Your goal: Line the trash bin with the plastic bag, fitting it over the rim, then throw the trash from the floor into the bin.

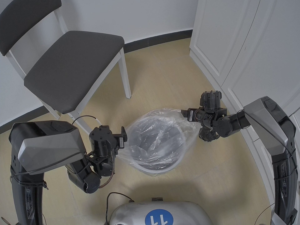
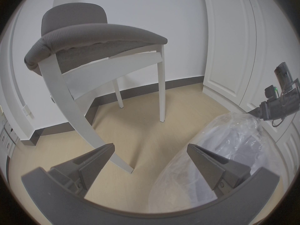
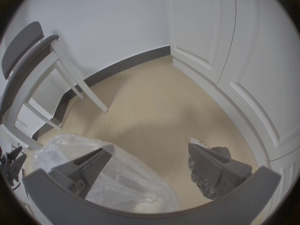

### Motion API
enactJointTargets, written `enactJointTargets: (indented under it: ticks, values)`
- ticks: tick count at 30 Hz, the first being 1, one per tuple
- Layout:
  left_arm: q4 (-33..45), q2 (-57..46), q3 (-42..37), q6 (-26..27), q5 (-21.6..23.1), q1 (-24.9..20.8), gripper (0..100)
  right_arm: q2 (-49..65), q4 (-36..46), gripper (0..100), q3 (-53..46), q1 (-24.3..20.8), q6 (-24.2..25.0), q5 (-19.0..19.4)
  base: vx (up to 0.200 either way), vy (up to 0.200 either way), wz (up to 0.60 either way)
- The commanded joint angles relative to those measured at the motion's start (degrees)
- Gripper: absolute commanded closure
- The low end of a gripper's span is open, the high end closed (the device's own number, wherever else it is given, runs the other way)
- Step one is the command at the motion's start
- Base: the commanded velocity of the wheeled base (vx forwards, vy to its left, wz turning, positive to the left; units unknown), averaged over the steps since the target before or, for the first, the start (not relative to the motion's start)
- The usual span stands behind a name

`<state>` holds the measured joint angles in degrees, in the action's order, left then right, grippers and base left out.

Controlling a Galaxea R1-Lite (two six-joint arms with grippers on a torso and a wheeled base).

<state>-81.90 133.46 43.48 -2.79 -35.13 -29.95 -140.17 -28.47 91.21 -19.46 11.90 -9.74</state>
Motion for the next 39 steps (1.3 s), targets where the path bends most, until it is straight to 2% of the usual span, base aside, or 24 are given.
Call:
enactJointTargets:
  ticks: [1, 8, 11, 13, 16, 20, 33, 39]
  values:
    - [-0.02, -2.59, -1.03, -0.02, -0.02, -0.90, 0, 0.68, -0.36, 0, 0.37, 0.12, 0.23, -0.02, 0.000, 0.000, 0.00]
    - [-0.02, -3.30, -1.82, -0.02, -0.02, -2.22, 0, -2.74, -3.53, 0, 2.57, -2.08, 3.75, 0.07, 0.000, 0.000, 0.00]
    - [-0.02, -3.21, -1.91, -0.02, -0.02, -2.13, 0, -7.14, -4.76, 0, 8.37, -0.85, 4.10, -0.10, 0.000, 0.000, 0.00]
    - [-0.02, -3.21, -1.82, -0.02, -0.02, -2.04, 0, -9.42, -4.32, 0, 12.06, 0.56, 6.30, 0.16, 0.000, 0.000, 0.00]
    - [-0.02, -3.21, -1.82, -0.02, -0.02, -2.13, 0, -12.32, -3.62, 0, 15.93, 1.35, 8.67, 0.69, 0.000, 0.000, 0.00]
    - [-0.02, -3.12, -1.82, -0.02, -0.02, -2.13, 0, -14.08, -0.98, 0, 18.30, 1.53, 9.02, 0.69, 0.000, 0.000, 0.00]
    - [-0.11, -3.30, -2.53, -0.02, -0.02, -3.09, 0, -14.08, -0.01, 0, 15.40, 1.26, 8.84, 2.18, 0.000, 0.000, 0.00]
    - [-0.11, -3.47, -2.97, -0.11, -0.02, -3.53, 0, -9.07, 0.25, 0, 6.70, 0.56, 7.44, 6.22, 0.000, 0.000, 0.00]
